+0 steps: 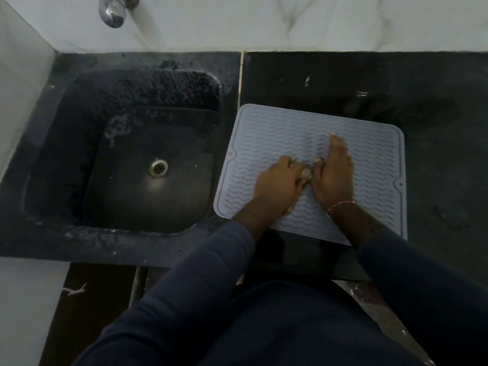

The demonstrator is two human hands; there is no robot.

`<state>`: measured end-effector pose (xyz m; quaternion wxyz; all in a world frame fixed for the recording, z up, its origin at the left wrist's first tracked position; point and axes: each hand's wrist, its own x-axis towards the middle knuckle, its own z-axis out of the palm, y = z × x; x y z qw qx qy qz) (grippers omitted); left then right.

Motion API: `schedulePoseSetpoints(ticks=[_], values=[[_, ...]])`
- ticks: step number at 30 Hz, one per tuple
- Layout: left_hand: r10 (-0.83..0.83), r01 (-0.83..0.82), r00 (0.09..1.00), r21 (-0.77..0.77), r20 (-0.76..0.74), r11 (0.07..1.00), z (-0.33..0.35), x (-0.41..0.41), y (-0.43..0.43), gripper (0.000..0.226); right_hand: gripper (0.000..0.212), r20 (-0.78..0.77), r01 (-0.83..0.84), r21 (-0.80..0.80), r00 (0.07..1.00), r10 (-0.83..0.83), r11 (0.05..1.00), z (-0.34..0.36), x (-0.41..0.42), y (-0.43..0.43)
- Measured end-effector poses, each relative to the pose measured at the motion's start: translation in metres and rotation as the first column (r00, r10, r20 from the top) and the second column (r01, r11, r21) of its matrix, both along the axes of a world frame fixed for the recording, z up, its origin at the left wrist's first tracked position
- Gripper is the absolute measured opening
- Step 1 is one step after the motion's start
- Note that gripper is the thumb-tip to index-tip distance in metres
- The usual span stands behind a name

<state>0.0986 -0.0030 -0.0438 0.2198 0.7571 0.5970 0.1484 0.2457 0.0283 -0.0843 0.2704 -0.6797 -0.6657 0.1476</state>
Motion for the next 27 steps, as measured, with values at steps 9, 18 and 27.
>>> schedulePoseSetpoints(ticks=[9, 18, 27], values=[[0.346, -0.331, 0.899, 0.1, -0.268, 0.938, 0.006, -0.132, 0.009, 0.034, 0.059, 0.098, -0.002, -0.009, 0.995, 0.003, 1.0, -0.005, -0.003, 0.003], [0.026, -0.028, 0.997, -0.028, -0.073, 0.999, 0.001, 0.014, -0.004, 0.039, 0.062, -0.322, 0.11, -0.012, 0.94, -0.108, 0.994, 0.002, 0.009, 0.001], [0.473, -0.464, 0.834, 0.101, -0.284, 0.88, 0.005, -0.121, -0.004, 0.034, 0.058, -0.163, 0.009, 0.003, 0.987, -0.008, 1.0, 0.002, 0.005, 0.004]])
